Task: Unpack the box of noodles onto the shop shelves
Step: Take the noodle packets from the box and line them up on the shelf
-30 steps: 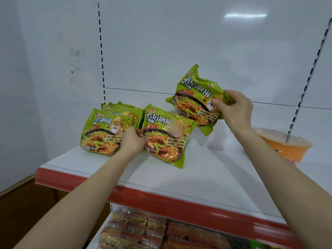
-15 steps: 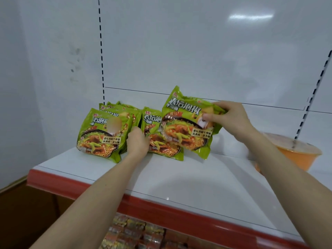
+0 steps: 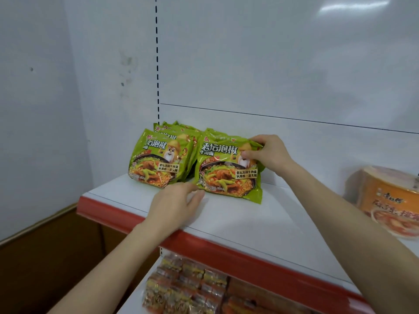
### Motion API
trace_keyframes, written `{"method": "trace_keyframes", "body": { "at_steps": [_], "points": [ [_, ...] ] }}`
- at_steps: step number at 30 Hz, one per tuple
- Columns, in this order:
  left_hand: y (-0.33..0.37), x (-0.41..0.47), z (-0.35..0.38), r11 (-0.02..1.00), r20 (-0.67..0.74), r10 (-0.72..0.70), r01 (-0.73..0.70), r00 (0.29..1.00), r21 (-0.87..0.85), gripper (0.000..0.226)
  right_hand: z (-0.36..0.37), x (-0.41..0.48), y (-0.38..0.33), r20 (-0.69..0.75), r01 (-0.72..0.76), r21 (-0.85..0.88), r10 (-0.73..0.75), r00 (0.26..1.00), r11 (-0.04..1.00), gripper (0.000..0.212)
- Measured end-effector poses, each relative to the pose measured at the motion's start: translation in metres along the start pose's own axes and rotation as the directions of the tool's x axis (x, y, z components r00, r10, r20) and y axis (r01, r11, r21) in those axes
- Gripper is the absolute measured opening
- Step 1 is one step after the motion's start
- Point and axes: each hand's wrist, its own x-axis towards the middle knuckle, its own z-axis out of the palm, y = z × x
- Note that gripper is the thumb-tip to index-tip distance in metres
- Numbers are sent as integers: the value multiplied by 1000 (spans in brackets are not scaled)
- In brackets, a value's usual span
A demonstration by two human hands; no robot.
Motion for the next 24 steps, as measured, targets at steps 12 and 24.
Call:
{"method": "trace_keyframes", "body": {
  "at_steps": [12, 24],
  "points": [
    [-12, -29, 3, 985, 55, 107, -114, 993, 129, 77, 33, -11, 3, -96, -121, 154, 137, 986, 981, 78],
    [-13, -31, 7, 984, 36, 124, -128, 992, 121, 73, 55, -45, 18, 50, -187, -170, 198, 979, 968, 109]
  ]
}}
